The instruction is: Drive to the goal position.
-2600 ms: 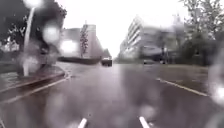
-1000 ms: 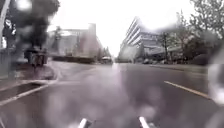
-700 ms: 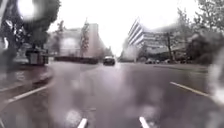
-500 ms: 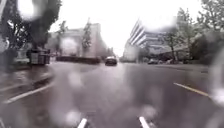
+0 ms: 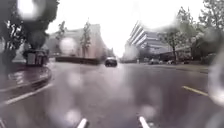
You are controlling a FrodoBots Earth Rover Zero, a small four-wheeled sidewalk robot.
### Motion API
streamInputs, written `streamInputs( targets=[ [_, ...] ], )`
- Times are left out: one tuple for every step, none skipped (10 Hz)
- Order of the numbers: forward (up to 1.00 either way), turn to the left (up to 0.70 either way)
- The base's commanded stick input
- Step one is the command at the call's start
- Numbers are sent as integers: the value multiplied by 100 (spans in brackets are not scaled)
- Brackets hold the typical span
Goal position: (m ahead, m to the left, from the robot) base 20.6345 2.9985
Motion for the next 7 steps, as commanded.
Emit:
streamInputs(
  targets=[
    [70, 0],
    [70, 0],
    [70, 0],
    [70, 0],
    [70, 0],
    [70, 0],
    [70, 0]
  ],
)
